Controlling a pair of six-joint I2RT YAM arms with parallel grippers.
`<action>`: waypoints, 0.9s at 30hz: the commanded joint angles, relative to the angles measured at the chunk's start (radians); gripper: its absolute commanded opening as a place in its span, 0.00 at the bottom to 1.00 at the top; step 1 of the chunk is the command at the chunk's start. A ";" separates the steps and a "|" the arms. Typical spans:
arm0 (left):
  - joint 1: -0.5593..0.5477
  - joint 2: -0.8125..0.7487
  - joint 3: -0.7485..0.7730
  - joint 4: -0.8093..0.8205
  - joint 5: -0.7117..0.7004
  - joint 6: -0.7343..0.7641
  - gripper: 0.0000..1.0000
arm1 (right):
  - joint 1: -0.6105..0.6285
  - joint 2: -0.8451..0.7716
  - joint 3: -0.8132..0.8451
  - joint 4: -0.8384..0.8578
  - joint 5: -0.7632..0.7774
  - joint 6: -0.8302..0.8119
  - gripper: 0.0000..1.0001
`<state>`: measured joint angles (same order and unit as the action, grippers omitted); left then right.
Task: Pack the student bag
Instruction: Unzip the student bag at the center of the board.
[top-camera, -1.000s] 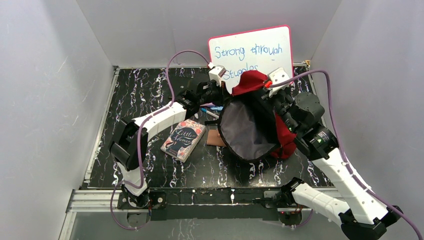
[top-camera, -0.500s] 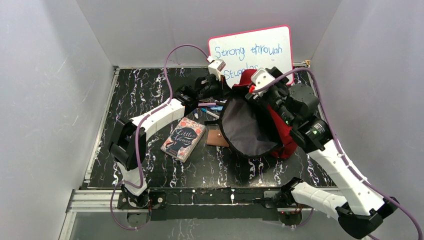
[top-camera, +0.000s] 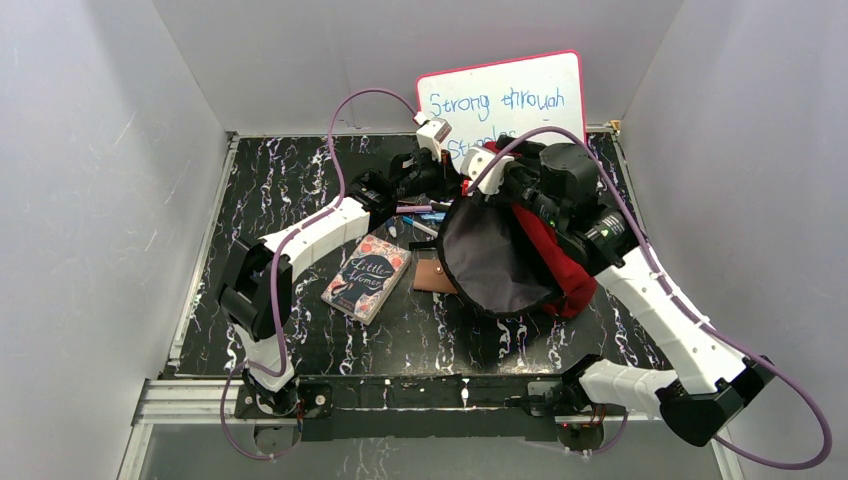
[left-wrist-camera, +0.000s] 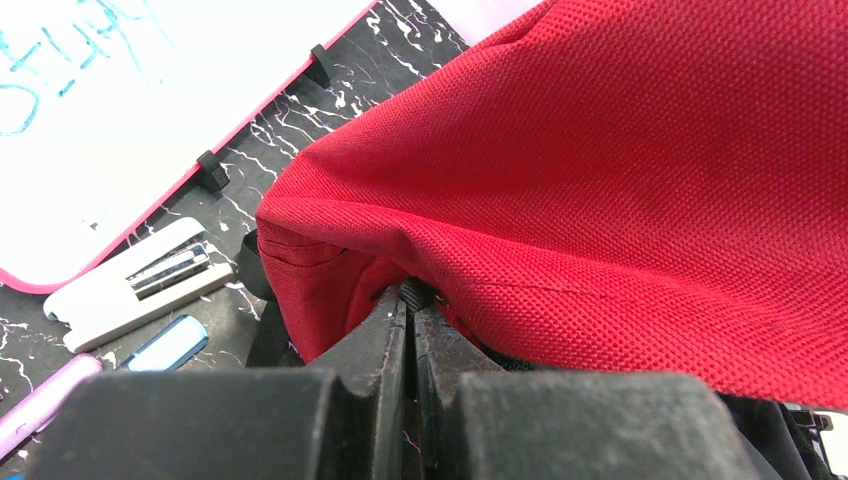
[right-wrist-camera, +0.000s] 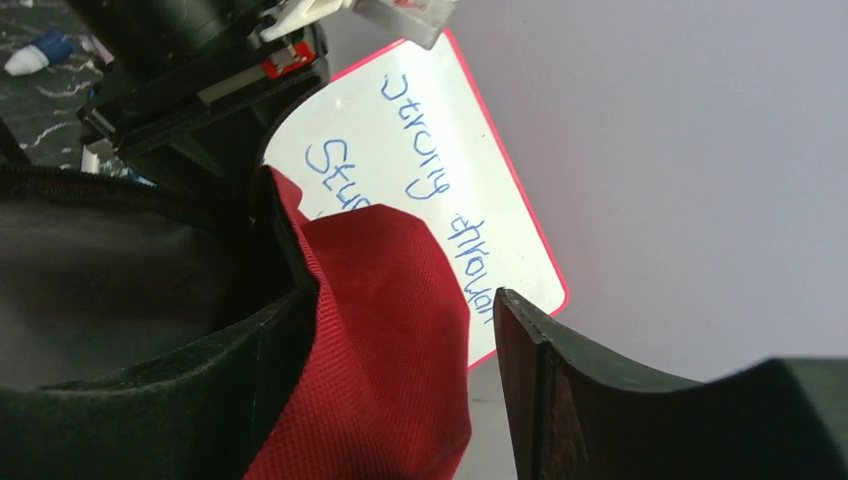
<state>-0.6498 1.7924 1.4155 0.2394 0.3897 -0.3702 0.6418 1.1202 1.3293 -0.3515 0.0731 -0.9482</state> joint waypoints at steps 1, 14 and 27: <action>0.004 -0.059 0.003 0.039 0.014 0.008 0.00 | -0.001 0.009 0.064 -0.057 0.025 -0.072 0.70; 0.004 -0.036 0.046 -0.043 -0.043 -0.050 0.00 | -0.001 -0.106 -0.072 0.248 0.066 -0.017 0.00; 0.009 -0.015 0.014 -0.097 -0.012 -0.105 0.00 | -0.001 -0.209 -0.105 0.418 0.048 0.088 0.00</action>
<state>-0.6514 1.7935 1.4685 0.1703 0.3916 -0.4603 0.6415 0.9688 1.1946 -0.1665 0.1162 -0.9070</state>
